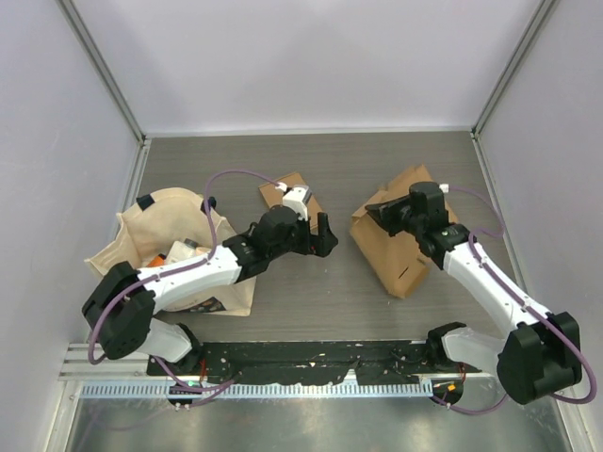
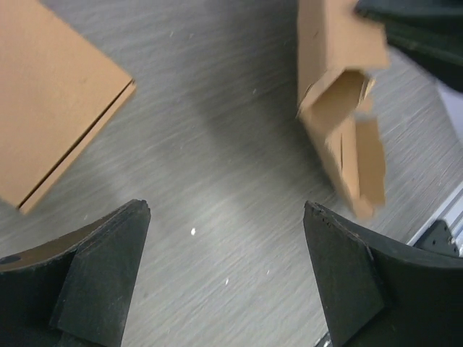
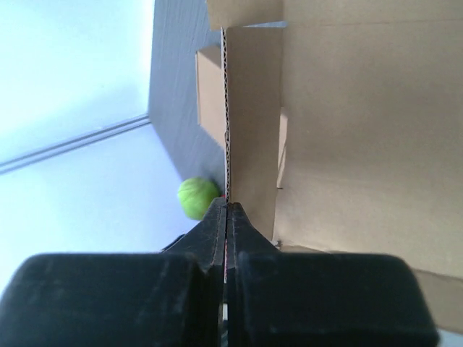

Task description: Fold the paper box

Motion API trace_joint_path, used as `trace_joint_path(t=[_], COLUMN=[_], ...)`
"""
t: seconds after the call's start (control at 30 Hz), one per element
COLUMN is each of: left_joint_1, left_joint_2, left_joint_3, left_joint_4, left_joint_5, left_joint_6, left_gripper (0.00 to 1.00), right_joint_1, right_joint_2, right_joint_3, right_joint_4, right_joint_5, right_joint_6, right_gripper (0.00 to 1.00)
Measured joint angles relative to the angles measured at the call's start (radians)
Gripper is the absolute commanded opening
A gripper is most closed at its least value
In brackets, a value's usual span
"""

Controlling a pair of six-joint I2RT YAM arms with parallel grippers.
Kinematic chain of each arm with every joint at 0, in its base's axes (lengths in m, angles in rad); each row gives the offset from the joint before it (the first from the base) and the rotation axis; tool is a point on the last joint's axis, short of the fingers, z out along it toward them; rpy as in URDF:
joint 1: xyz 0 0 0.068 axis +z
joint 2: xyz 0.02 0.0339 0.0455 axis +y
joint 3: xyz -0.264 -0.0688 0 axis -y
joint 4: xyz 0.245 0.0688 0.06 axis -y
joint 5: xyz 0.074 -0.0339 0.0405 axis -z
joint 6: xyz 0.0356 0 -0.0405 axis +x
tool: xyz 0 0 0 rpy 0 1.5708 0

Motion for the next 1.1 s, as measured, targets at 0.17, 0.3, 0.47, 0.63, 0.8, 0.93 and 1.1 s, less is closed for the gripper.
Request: trace_joint_path(t=[0.17, 0.3, 0.47, 0.63, 0.8, 0.93, 1.1], left_joint_1=[-0.040, -0.056, -0.057, -0.057, -0.042, 0.052, 0.166], left_joint_2=[0.051, 0.101, 0.152, 0.154, 0.106, 0.045, 0.015], left_joint_3=[-0.026, -0.024, -0.021, -0.018, -0.018, 0.031, 0.164], left_joint_4=[0.212, 0.304, 0.341, 0.327, 0.234, 0.072, -0.175], left_joint_5=[-0.040, -0.039, -0.032, -0.050, -0.025, 0.134, 0.314], left_joint_6=[0.019, 0.018, -0.014, -0.021, 0.016, 0.036, 0.136], left_gripper=[0.88, 0.80, 0.43, 0.01, 0.00, 0.00, 0.00], right_joint_1=[0.100, 0.161, 0.191, 0.185, 0.036, -0.047, -0.023], right_joint_2=[-0.014, -0.014, -0.016, -0.060, -0.093, 0.015, 0.015], right_joint_3=[-0.001, 0.030, 0.046, 0.046, 0.066, 0.318, 0.441], right_joint_4=[0.001, -0.006, -0.005, -0.013, 0.014, -0.205, -0.296], right_joint_5=[0.070, 0.146, 0.192, 0.214, 0.013, -0.212, -0.324], right_joint_6=[0.251, 0.351, 0.423, 0.412, -0.001, -0.679, -1.163], right_gripper=[0.01, 0.01, 0.01, 0.60, 0.81, 0.80, 0.80])
